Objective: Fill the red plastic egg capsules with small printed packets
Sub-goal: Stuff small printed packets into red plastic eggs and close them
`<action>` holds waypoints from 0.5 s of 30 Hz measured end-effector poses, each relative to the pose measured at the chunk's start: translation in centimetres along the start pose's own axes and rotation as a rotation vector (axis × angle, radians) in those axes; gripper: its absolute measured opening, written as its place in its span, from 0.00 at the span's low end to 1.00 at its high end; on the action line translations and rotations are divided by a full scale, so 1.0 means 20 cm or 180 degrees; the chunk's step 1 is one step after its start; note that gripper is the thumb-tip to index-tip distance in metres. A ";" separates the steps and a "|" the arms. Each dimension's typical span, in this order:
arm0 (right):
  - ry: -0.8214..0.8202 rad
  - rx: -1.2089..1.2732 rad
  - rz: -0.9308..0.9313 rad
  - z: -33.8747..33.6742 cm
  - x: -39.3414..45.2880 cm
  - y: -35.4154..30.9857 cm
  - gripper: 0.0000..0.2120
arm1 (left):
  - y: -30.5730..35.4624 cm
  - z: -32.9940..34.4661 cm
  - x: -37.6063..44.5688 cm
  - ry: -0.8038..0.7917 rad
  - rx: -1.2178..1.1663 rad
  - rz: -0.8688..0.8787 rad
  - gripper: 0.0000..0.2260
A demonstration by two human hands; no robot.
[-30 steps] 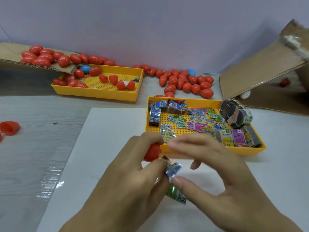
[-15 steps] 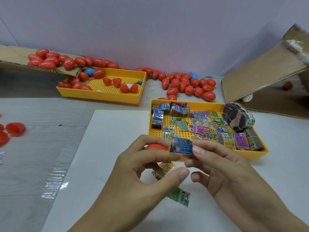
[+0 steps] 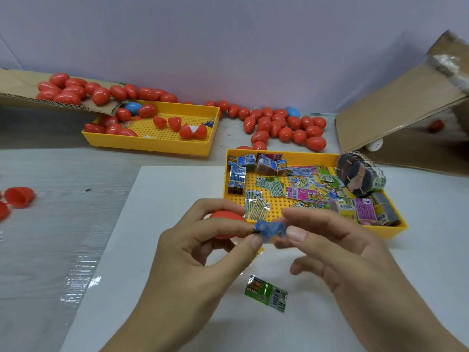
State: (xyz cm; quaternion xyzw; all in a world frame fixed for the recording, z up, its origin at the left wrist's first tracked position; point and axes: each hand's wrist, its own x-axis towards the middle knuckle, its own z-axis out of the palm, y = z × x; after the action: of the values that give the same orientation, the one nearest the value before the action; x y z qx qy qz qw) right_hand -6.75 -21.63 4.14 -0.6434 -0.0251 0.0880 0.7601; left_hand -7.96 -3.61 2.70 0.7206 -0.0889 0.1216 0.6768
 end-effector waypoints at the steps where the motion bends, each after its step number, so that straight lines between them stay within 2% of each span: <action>1: 0.0060 -0.0302 -0.0369 0.00 0.00 0.00 0.18 | 0.00 0.00 0.00 0.0024 0.0035 0.0107 0.04; 4: 0.0073 -0.1166 -0.1423 -0.01 -0.02 0.00 0.15 | 0.00 -0.01 0.01 0.0057 0.0099 0.0294 0.04; 6: 0.0095 -0.1631 -0.1883 -0.02 -0.03 0.01 0.12 | 0.00 -0.01 0.00 0.0037 0.0105 0.0346 0.04; 15: 0.0235 -0.2256 -0.2359 0.00 -0.03 0.00 0.08 | 0.00 -0.01 0.00 0.0053 0.0098 0.0348 0.05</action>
State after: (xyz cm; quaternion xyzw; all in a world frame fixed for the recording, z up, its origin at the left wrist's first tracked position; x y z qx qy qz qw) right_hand -7.31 -21.82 4.23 -0.8120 -0.2529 -0.2240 0.4759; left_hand -7.91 -3.48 2.72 0.7240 -0.1206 0.1658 0.6587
